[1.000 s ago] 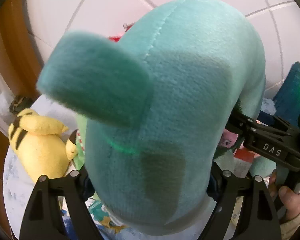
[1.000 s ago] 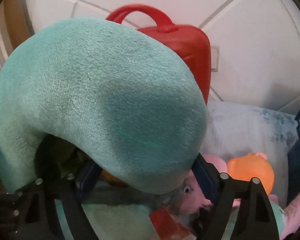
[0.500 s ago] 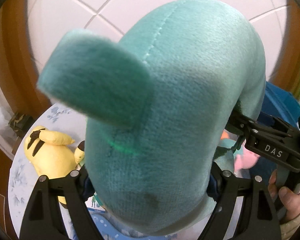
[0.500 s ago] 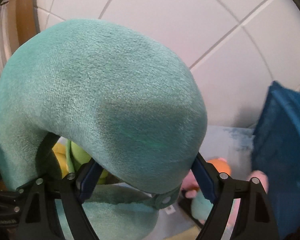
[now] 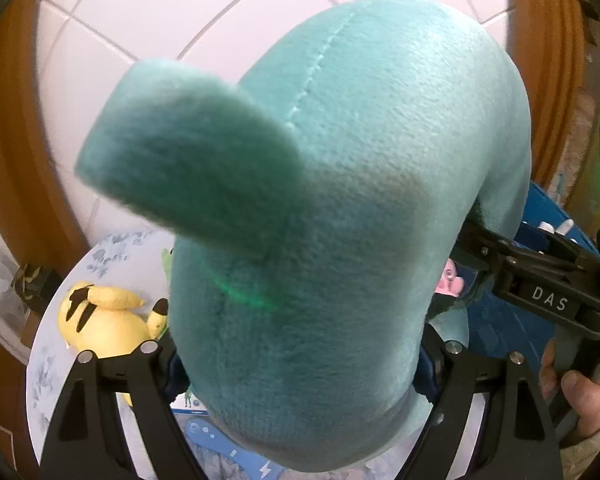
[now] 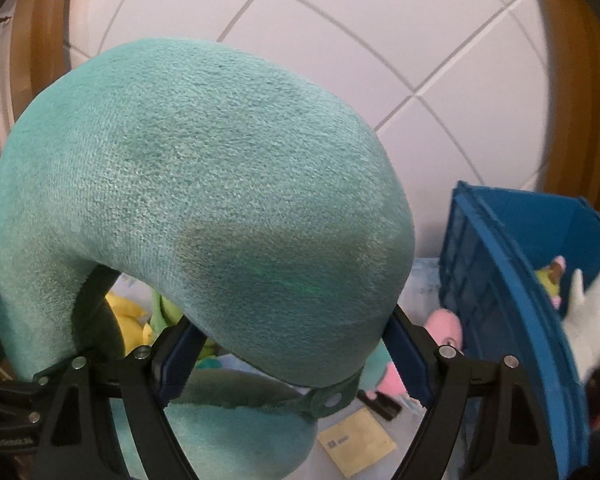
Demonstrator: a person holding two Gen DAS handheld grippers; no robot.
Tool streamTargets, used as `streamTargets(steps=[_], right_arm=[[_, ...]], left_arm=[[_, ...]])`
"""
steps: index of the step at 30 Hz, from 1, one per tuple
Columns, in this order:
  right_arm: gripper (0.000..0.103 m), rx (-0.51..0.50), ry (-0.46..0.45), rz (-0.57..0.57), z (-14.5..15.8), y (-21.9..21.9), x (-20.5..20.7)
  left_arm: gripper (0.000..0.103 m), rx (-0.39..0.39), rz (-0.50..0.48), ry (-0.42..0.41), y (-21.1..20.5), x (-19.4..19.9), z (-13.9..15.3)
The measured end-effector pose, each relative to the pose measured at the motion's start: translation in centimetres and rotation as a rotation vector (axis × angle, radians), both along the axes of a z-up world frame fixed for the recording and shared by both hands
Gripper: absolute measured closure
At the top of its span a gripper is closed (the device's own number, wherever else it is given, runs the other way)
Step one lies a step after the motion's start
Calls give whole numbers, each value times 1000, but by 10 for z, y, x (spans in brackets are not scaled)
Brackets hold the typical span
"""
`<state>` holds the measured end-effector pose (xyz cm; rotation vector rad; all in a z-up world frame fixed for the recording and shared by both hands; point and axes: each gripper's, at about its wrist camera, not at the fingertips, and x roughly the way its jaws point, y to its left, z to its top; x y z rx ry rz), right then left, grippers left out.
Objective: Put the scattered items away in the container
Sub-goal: 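Lift the teal neck pillow with both tools and lower it into the crate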
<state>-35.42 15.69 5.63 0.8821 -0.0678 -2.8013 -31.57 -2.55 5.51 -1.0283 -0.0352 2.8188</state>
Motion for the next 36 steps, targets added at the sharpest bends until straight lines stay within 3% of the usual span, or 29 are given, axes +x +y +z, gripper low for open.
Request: streamTargets(steps=[8,13,19,26,31,36], right_arm=[[18,6,64,-85,45,55,35],[18,9,107,-144,82,125,44],[18,43,128,-254,123,228,49],[18,70,27,-385,120,347,35],[18,84,-66,-402,94,398,0],[18,66,-139,-374,86,423,-23]], left_arm=[[19,18,-73,61,63,12,41],[19,23,-138,126,144,12,79],[19,71,-251,108,250,-7,103],[19,93,-364,-30,377,-49,88],[18,73,-355,-113,422,-77,65],[18,59,-321,-173,435,-106,48]])
